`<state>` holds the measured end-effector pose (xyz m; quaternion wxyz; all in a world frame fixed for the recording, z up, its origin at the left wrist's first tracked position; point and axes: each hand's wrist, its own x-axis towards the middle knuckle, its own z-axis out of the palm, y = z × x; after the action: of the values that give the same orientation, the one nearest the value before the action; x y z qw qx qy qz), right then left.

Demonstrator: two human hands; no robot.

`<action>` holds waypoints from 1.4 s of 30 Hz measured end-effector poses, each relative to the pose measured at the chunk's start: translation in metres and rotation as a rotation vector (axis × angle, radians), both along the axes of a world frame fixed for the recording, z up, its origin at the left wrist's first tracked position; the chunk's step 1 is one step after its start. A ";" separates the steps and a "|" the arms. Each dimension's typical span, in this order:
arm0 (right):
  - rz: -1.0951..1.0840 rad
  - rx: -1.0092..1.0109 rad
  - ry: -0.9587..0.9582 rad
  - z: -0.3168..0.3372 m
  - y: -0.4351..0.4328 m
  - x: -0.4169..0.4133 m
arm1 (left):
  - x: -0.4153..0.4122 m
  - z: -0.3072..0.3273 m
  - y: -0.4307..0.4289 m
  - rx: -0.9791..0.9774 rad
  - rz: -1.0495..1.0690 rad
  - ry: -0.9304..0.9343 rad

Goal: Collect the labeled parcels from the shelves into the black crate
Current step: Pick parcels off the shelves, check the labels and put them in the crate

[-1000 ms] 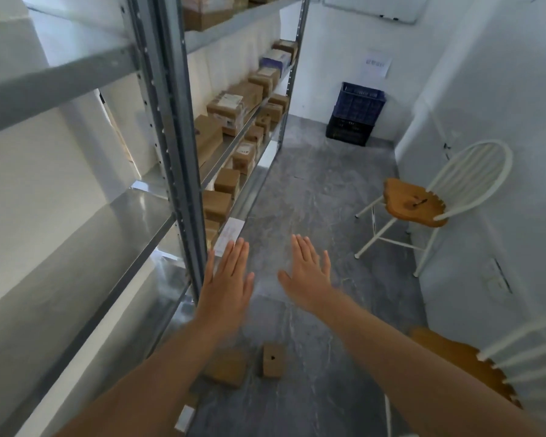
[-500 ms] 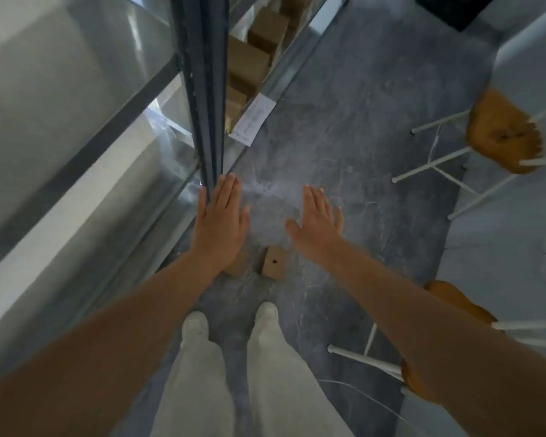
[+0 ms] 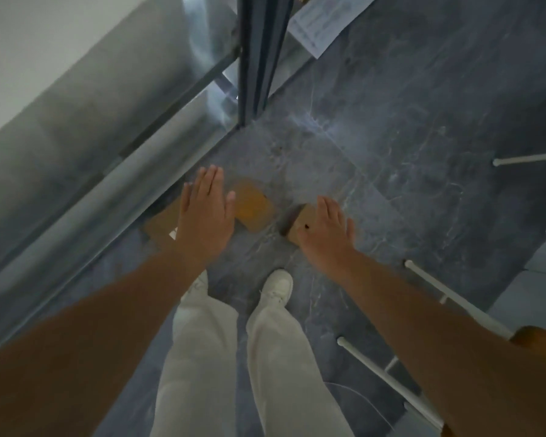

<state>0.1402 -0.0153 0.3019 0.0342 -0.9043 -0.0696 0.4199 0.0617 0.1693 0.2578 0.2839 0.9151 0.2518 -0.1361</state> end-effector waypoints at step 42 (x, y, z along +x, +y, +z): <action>-1.286 0.849 -0.103 0.067 0.015 0.127 | 0.135 0.099 0.011 -0.734 0.599 -0.223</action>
<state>0.2673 -0.0005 0.3691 0.6119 -0.6947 0.3131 0.2121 0.1965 0.1807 0.3565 0.6399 0.6507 0.4077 -0.0295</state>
